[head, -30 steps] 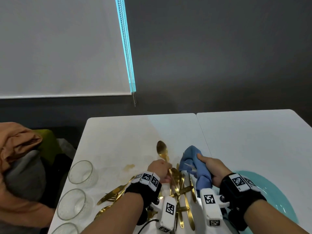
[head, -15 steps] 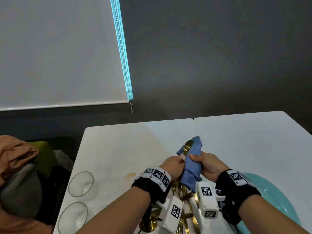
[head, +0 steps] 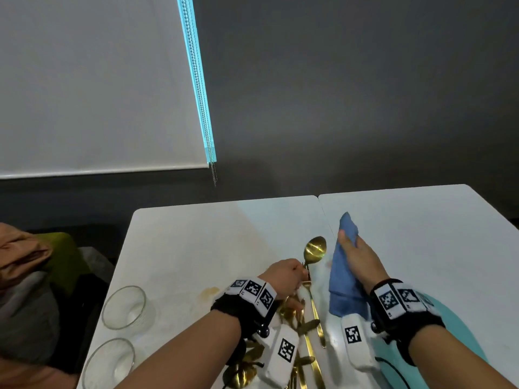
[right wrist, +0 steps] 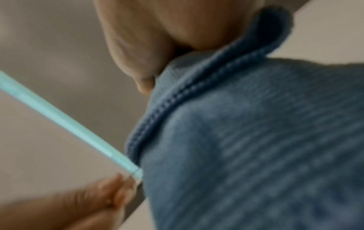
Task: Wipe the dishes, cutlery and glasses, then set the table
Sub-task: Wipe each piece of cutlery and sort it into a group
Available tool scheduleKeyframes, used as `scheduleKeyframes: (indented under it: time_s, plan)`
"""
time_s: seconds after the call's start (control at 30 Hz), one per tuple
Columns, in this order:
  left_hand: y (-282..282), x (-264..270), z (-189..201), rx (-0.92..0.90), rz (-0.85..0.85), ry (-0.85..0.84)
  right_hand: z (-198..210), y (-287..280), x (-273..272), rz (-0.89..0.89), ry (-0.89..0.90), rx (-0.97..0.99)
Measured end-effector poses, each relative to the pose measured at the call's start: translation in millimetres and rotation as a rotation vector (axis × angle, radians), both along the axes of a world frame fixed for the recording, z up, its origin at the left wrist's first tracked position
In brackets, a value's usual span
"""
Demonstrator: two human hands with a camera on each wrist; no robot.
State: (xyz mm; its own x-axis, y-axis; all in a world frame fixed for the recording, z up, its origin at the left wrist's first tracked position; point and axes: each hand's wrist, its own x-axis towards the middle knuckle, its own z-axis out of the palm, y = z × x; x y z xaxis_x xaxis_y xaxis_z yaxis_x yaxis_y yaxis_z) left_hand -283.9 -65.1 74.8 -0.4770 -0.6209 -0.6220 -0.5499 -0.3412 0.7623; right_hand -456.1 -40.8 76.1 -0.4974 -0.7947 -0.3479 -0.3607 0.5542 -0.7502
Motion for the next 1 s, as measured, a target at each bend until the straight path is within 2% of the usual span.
scheduleKeyframes:
  time_s: [0.07, 0.13, 0.17, 0.27, 0.33, 0.4, 0.53, 0.63, 0.7, 0.73, 0.77, 0.8, 0.83, 0.87, 0.9, 0.93, 1.0]
  plan:
    - [-4, -3, 4, -0.090, -0.011, -0.056, 2, 6, 5, 0.271, 0.290, 0.004]
    - [-5, -8, 5, -0.179, -0.088, -0.119, -4, 13, 9, 0.561, 0.479, 0.000]
    - [-6, -11, 2, -0.253, -0.111, -0.136, -7, 13, 6, 0.612, 0.547, 0.006]
    - [-4, -18, 0, -0.321, -0.086, -0.125, -7, 11, -4, 0.448, 0.624, -0.067]
    - [-2, -20, 1, -0.352, -0.131, -0.156, -9, 11, -3, 0.506, 0.639, -0.133]
    - [-2, -20, -3, -0.358, -0.168, -0.163, -9, 10, -3, 0.598, 0.646, -0.104]
    - [-3, -22, -6, -0.411, -0.170, -0.172, -4, 7, -4, 0.478, 0.699, -0.069]
    - [0, -21, -11, -0.449, -0.204, -0.201, -9, 14, 3, 0.635, 0.666, -0.028]
    - [1, -19, -13, -0.419, -0.146, -0.161, -1, 9, -6, 0.562, 0.676, 0.054]
    - [2, -19, -13, -0.409, -0.104, -0.131, 3, 4, -12, 0.430, 0.633, 0.051]
    - [0, -21, -11, -0.412, -0.068, -0.108, 6, 0, -21, 0.250, 0.496, 0.045]
    - [-2, -22, -8, -0.411, -0.040, -0.088, 7, -3, -27, 0.031, 0.239, 0.025]
    - [-4, -22, -6, -0.414, -0.011, -0.063, 5, -3, -30, -0.196, -0.117, 0.001]
    - [-5, -21, -5, -0.419, 0.017, -0.045, 1, -1, -31, -0.373, -0.481, -0.034]
    - [-6, -20, -4, -0.419, 0.036, -0.040, -3, 1, -30, -0.488, -0.768, -0.072]
    - [-6, -20, -3, -0.429, 0.051, -0.044, -4, 4, -28, -0.522, -0.949, -0.087]
    - [-3, -24, -4, -0.455, 0.019, -0.091, 3, 8, -18, -0.469, -1.070, -0.067]
